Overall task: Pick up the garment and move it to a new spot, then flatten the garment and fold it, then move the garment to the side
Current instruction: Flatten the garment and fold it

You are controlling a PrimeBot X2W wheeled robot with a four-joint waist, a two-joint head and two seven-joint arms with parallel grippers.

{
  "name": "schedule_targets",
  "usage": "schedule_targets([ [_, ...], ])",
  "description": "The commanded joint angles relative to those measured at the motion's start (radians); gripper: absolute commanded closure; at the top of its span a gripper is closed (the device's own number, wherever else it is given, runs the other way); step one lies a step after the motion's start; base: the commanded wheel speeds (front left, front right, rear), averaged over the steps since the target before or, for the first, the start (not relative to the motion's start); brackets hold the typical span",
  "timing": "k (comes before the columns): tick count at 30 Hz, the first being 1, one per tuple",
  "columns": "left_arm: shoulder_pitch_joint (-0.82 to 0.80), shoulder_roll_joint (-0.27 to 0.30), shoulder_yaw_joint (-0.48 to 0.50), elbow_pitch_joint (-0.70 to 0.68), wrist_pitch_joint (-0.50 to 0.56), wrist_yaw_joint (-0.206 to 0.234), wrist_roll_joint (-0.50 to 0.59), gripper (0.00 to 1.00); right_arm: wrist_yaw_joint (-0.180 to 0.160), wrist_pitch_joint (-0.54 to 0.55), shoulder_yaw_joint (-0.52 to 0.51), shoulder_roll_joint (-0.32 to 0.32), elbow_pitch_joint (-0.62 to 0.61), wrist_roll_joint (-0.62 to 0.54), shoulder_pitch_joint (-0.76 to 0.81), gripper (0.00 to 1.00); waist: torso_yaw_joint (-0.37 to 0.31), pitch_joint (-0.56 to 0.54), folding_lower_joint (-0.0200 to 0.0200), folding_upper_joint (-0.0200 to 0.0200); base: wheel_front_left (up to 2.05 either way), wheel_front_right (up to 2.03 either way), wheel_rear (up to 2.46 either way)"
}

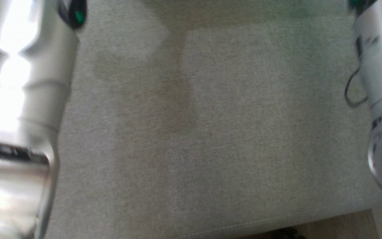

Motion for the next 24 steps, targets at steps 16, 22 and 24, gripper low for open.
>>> schedule_targets([
  [16,0.504,0.084,-0.318,-0.246,-0.009,-0.003,-0.253,1.0,0.007,0.22,0.166,-0.141,0.031,0.279,0.347,1.0,0.033,-0.191,-0.0001,0.0001,0.0,0.0,0.0],
  [22,0.66,0.086,-0.359,-0.323,-0.008,0.003,-0.262,1.0,0.007,0.32,0.243,-0.246,-0.12,0.417,0.528,1.0,0.022,-0.264,-0.0001,0.0001,0.0,0.0,0.0],
  [24,0.698,0.09,-0.363,-0.345,-0.007,0.015,-0.265,1.0,0.007,0.341,0.25,-0.273,-0.163,0.446,0.582,1.0,0.018,-0.284,-0.0001,0.0001,0.0,0.0,0.0],
])
